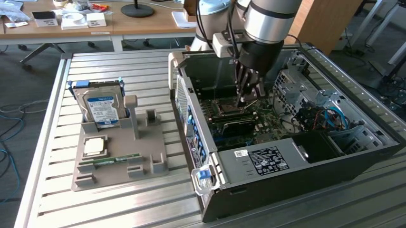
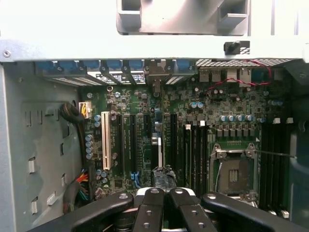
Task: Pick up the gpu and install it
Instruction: 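Press down on the gpu until it lock into place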
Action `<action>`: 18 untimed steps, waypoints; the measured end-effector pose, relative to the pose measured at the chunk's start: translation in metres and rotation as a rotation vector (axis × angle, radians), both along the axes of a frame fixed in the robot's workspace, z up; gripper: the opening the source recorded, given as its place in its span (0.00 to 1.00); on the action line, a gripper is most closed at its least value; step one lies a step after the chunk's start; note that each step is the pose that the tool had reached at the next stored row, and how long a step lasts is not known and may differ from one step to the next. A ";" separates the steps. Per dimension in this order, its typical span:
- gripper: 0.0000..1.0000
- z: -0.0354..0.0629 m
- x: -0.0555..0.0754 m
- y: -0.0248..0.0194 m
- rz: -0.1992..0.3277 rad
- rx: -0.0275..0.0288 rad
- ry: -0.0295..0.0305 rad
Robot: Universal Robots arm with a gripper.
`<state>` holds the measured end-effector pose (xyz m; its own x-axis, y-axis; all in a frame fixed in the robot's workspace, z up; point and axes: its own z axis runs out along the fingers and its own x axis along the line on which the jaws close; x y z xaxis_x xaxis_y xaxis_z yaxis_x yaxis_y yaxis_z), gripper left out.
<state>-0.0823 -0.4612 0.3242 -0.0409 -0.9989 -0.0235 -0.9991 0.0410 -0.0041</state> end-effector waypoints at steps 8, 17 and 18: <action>0.11 -0.0084 0.000 0.0024 0.000 -0.0155 -0.0001; 0.11 -0.0226 0.000 0.0067 0.000 -0.0156 0.0000; 0.11 -0.0242 0.000 0.0074 0.000 -0.0158 0.0000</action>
